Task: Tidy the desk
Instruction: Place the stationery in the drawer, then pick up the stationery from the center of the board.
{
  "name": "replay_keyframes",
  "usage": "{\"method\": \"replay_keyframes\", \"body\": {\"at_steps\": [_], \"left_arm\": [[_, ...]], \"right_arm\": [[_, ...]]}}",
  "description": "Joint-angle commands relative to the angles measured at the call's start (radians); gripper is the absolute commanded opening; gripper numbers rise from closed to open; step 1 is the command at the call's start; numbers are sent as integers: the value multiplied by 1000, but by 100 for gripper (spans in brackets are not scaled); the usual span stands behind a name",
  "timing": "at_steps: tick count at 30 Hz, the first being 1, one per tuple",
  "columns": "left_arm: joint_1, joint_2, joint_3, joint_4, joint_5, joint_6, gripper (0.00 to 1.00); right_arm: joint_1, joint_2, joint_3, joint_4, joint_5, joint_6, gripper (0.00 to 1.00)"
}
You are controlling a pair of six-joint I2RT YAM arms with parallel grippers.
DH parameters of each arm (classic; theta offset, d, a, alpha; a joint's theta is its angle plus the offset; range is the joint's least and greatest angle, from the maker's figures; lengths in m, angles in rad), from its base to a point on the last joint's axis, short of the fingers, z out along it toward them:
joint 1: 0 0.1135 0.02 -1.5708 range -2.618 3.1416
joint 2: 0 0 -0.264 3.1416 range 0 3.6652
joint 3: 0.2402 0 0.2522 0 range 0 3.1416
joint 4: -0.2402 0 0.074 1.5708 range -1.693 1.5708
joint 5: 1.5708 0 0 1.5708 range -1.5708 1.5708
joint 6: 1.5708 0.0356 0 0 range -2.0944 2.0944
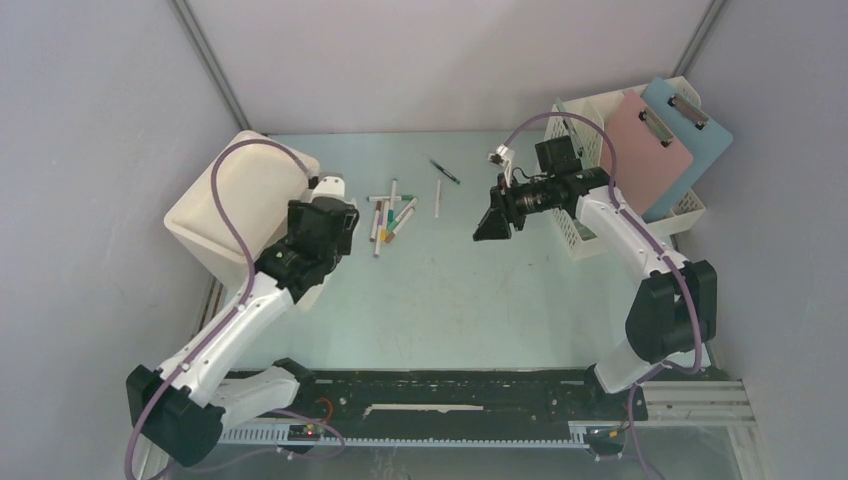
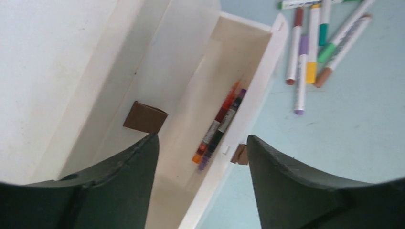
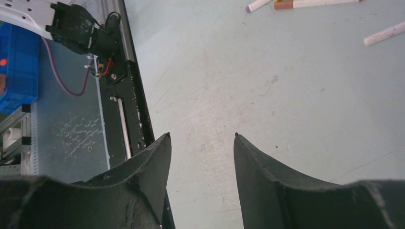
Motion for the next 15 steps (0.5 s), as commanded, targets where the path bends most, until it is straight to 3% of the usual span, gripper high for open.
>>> {"method": "replay_keyframes", "body": {"at_steps": [1, 7, 15], "left_arm": [[3, -117, -67, 151, 140, -64, 80], [3, -248, -207, 342, 308, -123, 99], [4, -316, -297, 466, 402, -148, 100]], "right_arm": [[16, 20, 0, 6, 60, -39, 59], [38, 56, 9, 24, 248, -102, 60], [64, 297, 259, -96, 483, -190, 60]]}}
